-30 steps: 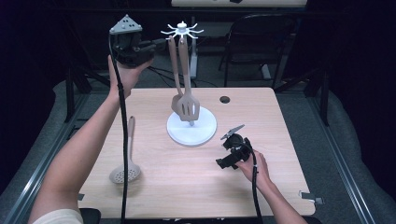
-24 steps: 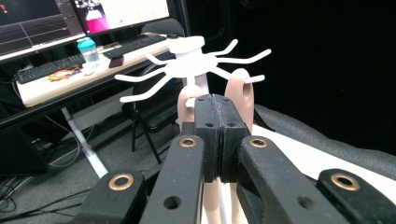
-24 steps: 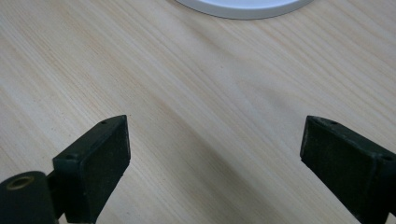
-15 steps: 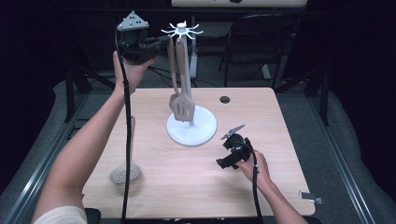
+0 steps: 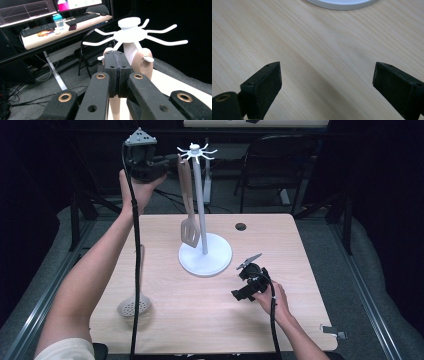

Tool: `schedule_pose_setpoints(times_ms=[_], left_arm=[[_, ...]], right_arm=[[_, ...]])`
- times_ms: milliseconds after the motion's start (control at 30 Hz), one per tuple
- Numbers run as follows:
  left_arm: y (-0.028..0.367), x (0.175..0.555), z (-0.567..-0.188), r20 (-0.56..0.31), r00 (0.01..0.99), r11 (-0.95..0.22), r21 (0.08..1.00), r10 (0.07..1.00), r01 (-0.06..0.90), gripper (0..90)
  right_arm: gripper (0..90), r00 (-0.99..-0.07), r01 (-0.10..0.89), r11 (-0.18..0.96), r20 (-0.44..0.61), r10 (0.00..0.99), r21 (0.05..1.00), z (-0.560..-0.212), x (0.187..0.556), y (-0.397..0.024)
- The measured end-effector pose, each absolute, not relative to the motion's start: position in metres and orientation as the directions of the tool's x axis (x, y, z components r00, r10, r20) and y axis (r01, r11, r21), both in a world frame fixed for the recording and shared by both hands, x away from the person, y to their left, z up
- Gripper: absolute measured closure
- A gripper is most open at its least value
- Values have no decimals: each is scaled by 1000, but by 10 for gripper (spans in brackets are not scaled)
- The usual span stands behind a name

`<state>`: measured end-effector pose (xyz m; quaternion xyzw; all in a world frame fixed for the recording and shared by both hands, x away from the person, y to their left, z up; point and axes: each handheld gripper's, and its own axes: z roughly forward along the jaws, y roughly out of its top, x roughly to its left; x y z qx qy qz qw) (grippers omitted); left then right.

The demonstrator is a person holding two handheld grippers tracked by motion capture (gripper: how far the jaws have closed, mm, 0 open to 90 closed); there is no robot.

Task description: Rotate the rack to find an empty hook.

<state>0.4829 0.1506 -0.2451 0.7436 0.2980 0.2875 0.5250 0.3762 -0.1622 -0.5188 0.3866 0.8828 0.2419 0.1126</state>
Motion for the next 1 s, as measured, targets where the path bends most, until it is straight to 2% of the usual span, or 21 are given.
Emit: schedule_pose_setpoints(times_ms=[467, 1000], left_arm=[[151, 463, -258, 116, 703, -287, 949, 701, 131, 894], [140, 456, -245, 151, 717, -301, 950, 680, 85, 889]], right_arm=[[84, -682, 626, 601, -24, 731, 497, -518, 377, -162], [84, -685, 624, 602, -23, 728, 498, -517, 376, -163]])
